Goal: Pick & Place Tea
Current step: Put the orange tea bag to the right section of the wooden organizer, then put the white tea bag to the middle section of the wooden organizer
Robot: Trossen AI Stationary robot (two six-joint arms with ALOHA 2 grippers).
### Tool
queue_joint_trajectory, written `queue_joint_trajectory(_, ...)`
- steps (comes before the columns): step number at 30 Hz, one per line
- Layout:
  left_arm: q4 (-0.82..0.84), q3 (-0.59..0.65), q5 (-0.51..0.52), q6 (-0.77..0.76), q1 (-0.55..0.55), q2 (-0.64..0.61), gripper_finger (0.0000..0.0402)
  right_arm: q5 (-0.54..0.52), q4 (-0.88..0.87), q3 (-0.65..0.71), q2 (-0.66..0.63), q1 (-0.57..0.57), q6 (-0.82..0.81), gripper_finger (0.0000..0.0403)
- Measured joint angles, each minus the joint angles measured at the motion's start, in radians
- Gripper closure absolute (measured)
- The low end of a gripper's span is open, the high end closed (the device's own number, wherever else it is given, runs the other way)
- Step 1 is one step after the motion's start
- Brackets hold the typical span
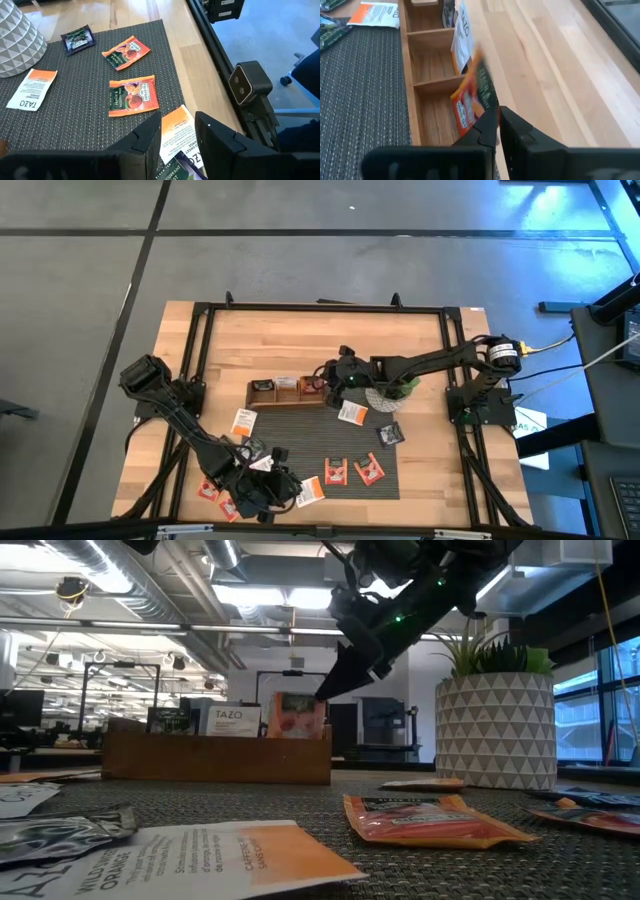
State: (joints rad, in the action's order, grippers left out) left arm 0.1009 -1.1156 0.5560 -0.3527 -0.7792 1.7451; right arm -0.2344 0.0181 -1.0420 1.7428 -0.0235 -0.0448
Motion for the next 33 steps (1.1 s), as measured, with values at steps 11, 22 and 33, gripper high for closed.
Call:
queue_joint_trajectory(11, 0.0, 0.0, 0.0, -0.003, 0.0, 0.0, 0.0286, 0.0, 0.025, -0.001, 0.002, 0.0, -0.011, 0.0357)
queue_joint_trajectory(22, 0.0, 0.0, 0.002, 0.0, 0.0, -0.001, 0.0286, 0.126, 0.084, -0.048, 0.002, 0.184, -0.032, 0.0348)
queue_joint_trajectory(33, -0.002, 0.0, 0.068, 0.015, 0.059, -0.001, 0.0286, 0.107, 0.083, -0.051, 0.002, 0.341, -0.136, 0.0347)
